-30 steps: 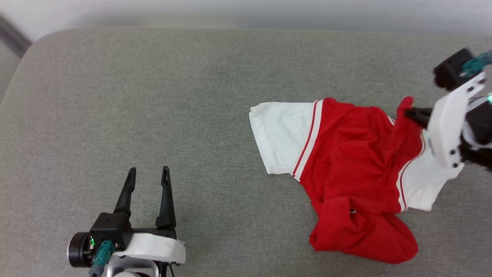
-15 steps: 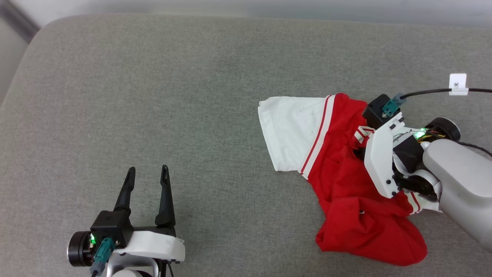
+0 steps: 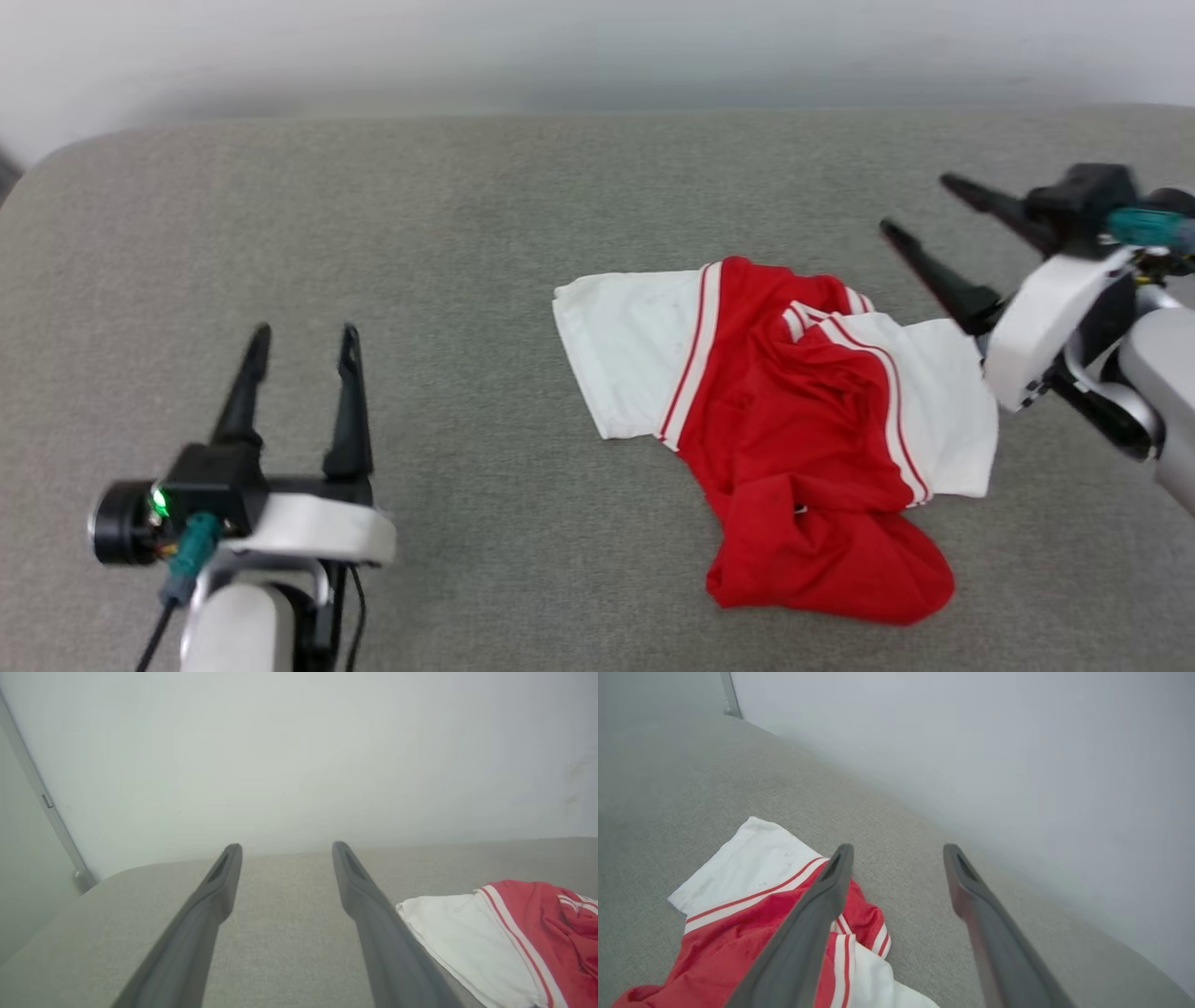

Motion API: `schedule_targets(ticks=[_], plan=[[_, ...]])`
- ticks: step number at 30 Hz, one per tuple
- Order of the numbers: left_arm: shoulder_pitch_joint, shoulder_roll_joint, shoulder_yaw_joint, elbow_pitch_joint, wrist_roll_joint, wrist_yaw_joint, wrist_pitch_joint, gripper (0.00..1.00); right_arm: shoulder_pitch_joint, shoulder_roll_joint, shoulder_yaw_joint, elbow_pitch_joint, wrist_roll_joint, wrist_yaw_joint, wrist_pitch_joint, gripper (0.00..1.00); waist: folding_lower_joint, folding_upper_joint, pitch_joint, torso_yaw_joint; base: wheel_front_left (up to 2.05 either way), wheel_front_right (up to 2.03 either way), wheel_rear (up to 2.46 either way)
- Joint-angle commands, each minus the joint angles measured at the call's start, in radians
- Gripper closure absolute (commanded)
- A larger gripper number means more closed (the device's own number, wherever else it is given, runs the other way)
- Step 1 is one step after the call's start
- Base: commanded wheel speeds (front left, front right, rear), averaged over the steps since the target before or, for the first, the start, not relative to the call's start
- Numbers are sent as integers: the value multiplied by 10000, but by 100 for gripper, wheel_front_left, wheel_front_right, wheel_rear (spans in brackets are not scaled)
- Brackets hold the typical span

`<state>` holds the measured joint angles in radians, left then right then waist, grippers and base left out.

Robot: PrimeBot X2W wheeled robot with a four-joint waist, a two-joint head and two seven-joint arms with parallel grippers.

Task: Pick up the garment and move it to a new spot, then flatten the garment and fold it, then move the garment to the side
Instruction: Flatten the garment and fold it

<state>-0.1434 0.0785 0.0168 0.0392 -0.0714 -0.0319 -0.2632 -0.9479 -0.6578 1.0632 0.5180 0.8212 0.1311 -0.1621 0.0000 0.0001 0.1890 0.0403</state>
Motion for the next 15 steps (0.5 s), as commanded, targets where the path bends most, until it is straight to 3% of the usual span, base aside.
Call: schedule_targets(ticks=[1, 3, 7, 11, 15], plan=[[-274, 109, 78, 5, 77, -120, -24, 0, 279, -39, -299, -25, -180, -5, -337, 0, 0, -1, -77, -206, 0, 0, 0], [-881, 446, 76, 229, 165, -393, -23, 0, 788, 16, -1471, -157, -946, -5, -914, 0, 0, -1, -34, -439, 0, 0, 0], [-1793, 908, -43, 618, 290, -598, -23, 0, 1976, 521, -3880, -1063, -2427, -5, -1031, 0, 0, -1, 96, -739, 0, 0, 0], [-2937, 1313, -411, 1393, 329, -795, 62, 0, 3957, 1459, -6774, -2697, -4168, -8, -1024, 0, 0, -1, 246, -941, 0, 0, 0], [-4055, 1617, -909, 2120, -61, -915, 695, 0, 5749, 2541, -8719, -4264, -5471, -7, -1027, 0, 0, -1, 379, -1051, 0, 0, 0]])
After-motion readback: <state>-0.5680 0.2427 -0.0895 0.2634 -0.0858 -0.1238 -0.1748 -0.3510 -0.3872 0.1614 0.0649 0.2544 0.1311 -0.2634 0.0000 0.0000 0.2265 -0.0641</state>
